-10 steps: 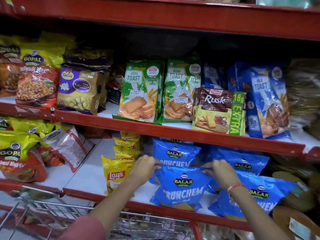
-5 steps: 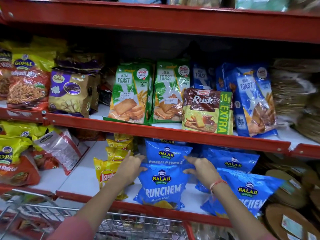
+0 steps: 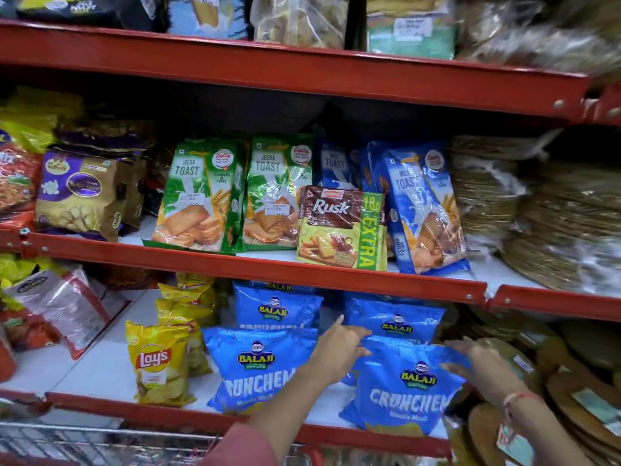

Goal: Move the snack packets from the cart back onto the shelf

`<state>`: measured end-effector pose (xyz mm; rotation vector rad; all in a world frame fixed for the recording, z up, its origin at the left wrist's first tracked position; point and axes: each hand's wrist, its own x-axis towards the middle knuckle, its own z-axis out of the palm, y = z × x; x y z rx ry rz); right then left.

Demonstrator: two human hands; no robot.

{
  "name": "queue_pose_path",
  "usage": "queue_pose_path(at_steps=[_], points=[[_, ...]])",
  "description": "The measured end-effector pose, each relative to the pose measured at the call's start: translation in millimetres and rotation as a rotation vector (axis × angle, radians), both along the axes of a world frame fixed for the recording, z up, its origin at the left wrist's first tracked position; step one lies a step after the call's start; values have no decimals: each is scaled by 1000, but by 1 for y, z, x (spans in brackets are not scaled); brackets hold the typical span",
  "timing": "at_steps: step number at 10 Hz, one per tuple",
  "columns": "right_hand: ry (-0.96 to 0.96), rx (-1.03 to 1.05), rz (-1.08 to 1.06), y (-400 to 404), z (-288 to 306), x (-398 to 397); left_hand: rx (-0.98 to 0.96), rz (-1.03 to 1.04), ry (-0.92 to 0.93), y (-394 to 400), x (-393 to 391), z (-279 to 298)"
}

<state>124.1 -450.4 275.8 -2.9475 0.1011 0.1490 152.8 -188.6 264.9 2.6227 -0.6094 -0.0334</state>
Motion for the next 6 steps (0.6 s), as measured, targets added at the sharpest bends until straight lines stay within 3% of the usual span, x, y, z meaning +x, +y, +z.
queue_pose_path(at_steps=[2,5,6], points=[[-194,64,-32,14,-5,7,-82,129,-21,-4,2,-7],[-148,142,57,36,-9,16,-35,210,-50,24,-7,-5],[-241,195,64,46,9,8,-15,187,-85,27,-18,12]])
